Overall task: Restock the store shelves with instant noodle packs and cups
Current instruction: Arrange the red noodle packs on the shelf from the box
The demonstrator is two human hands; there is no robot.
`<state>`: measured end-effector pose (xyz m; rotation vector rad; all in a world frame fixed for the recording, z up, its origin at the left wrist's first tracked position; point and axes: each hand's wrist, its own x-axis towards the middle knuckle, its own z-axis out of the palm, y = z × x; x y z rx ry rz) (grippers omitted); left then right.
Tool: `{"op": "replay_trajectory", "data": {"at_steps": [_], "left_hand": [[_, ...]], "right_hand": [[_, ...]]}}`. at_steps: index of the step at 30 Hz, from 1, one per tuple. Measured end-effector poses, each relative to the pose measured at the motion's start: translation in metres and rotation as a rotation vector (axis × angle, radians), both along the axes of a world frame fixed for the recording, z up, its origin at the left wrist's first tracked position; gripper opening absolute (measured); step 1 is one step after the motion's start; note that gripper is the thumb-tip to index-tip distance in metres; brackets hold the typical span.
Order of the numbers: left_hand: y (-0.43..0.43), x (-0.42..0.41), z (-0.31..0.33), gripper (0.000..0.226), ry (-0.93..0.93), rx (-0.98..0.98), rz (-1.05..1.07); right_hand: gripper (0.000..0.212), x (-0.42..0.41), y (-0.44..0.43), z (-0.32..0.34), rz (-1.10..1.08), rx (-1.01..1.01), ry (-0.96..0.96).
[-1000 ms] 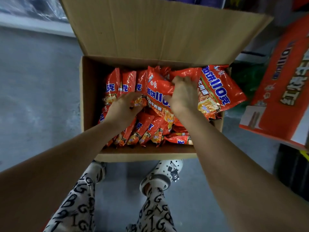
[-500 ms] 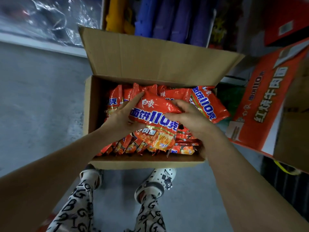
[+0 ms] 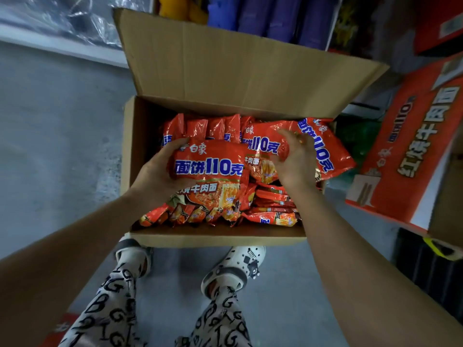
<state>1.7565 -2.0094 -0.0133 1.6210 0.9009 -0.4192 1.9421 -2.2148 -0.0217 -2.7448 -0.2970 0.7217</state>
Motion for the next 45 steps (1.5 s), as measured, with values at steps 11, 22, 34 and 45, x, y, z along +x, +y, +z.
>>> {"op": "replay_trajectory", "data": {"at_steps": [11,22,34,45], "left_hand": [[0.009,-0.01,-0.022,0.085,0.024,-0.043,0.027],[0.023,-0.01,0.034,0.081,-0.048,-0.003,0.034],[0.045,-0.017,0.216,0.077,-0.24,-0.079,0.153],[0.05,-0.041,0.445,0.078,-0.487,-0.024,0.163]], "right_hand": [[0.072,-0.004,0.015,-0.037,0.027,-0.062,0.034],[0.069,-0.022,0.007,0.041,-0.138,0.051,0.008],[0.062,-0.019,0.003,0.242,-0.335,0.522,0.268],[0.062,-0.011,0.009,0.471,-0.016,0.72,0.34]]}}
